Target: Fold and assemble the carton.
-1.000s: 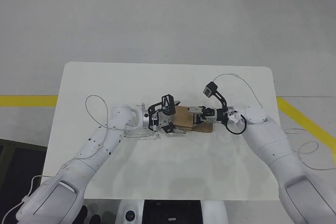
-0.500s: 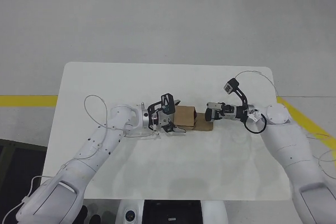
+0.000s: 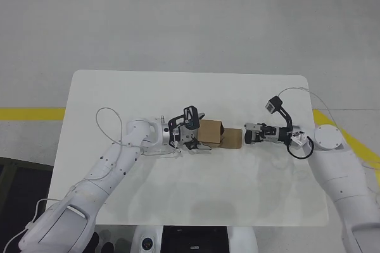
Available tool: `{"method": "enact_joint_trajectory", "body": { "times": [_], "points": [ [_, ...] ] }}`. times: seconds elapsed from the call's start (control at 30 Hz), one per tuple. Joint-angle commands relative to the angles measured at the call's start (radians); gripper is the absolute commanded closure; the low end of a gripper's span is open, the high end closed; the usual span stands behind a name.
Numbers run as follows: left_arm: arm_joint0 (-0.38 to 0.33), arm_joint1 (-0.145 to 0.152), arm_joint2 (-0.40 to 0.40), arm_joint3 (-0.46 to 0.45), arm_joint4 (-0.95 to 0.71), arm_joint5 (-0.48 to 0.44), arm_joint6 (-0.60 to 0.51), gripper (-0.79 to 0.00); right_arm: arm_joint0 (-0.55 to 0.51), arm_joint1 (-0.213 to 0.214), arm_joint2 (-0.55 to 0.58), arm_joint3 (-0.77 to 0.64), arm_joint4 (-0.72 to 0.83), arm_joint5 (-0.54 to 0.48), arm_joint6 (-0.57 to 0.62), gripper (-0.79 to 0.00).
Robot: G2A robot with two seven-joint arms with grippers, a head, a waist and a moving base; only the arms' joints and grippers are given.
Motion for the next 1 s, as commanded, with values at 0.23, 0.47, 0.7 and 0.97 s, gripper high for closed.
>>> {"method": "enact_joint_trajectory", "body": {
  "times": [0.23, 0.47, 0.7, 0.97],
  "points": [
    [-0.001, -0.003, 0.003, 0.004, 0.009, 0.008, -0.001, -0.785, 0.017, -0.023, -0.051, 0.074, 0.040, -0.036, 0.008, -0.785],
    [-0.001, -0.004, 0.002, 0.008, 0.012, 0.007, -0.001, -0.785, 0.047, -0.044, -0.086, 0.136, 0.082, -0.050, 0.037, -0.785],
    [-0.001, -0.004, 0.002, 0.006, 0.014, 0.006, 0.000, -0.785, 0.056, -0.050, -0.089, 0.121, 0.144, -0.032, 0.054, -0.785],
    [0.000, -0.005, 0.000, 0.007, 0.018, 0.006, 0.002, -0.785, 0.013, -0.046, -0.054, 0.064, 0.275, -0.010, 0.077, -0.785]
  ]
}}
